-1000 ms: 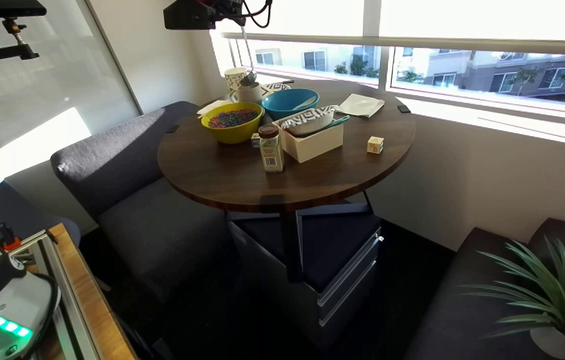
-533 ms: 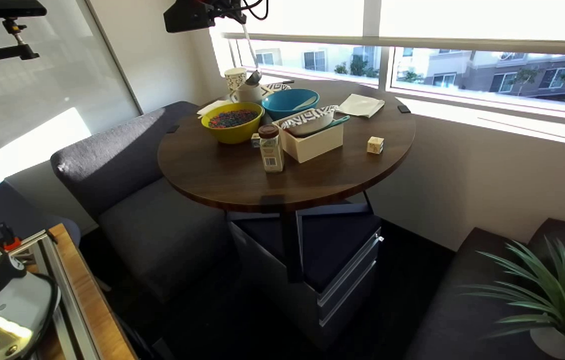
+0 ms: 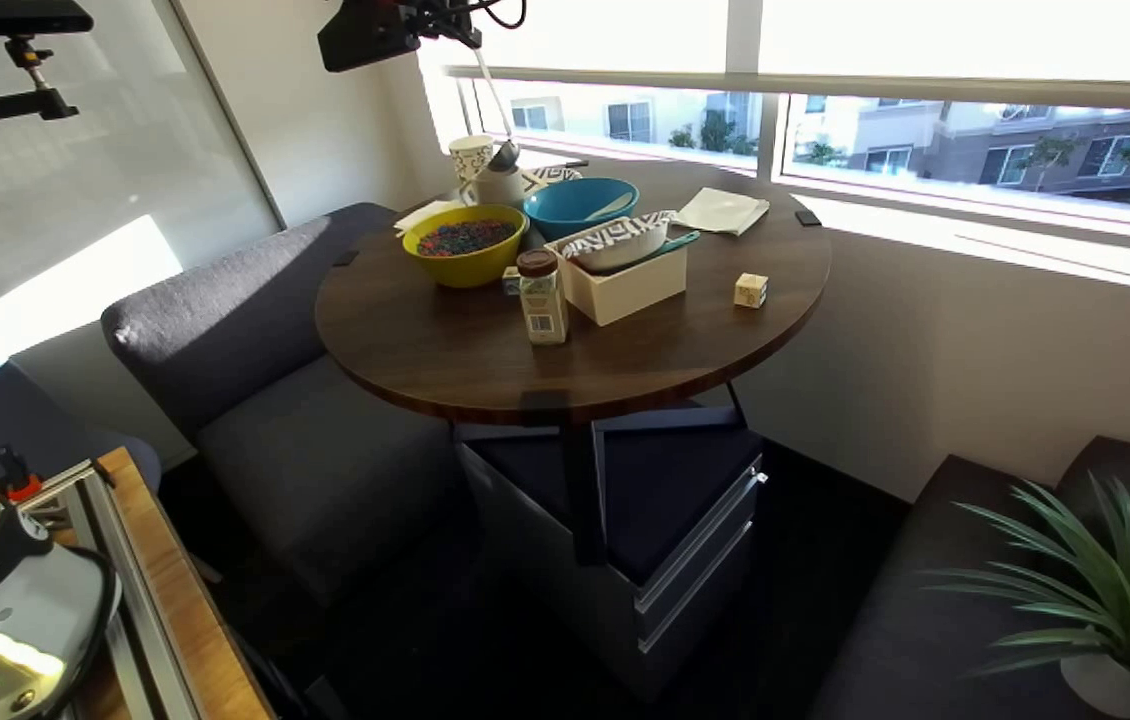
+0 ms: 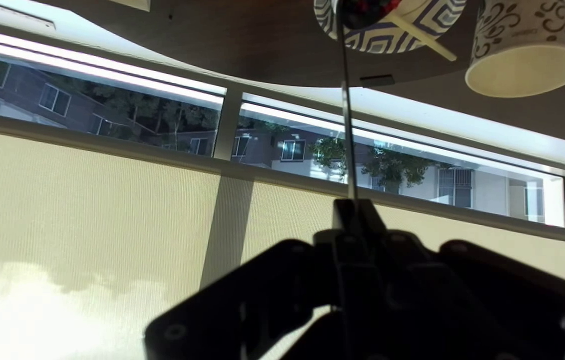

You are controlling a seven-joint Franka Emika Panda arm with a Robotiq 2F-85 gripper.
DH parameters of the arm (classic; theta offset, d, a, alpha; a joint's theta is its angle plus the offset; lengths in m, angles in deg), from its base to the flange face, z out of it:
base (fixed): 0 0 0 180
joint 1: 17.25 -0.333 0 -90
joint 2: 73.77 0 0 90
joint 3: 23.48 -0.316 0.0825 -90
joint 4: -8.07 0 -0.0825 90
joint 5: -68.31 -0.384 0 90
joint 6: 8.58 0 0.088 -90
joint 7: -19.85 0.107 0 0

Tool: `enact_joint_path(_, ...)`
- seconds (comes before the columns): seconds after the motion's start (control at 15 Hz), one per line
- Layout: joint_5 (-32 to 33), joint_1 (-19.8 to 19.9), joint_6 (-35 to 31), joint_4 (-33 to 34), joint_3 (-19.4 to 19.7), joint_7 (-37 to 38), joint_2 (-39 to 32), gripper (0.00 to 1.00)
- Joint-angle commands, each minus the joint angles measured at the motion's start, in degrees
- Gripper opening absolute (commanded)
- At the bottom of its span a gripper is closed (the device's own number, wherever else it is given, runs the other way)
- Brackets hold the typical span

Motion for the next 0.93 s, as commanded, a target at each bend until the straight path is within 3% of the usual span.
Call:
enact_joint_path(0.0, 0.0, -0.1, 0.0, -0.2, 0.0, -0.1, 0.2, 0.04)
enact_joint_path(0.87, 2.5, -1.6, 1.3, -0.4, 0.5, -0.5, 0.7, 0.01)
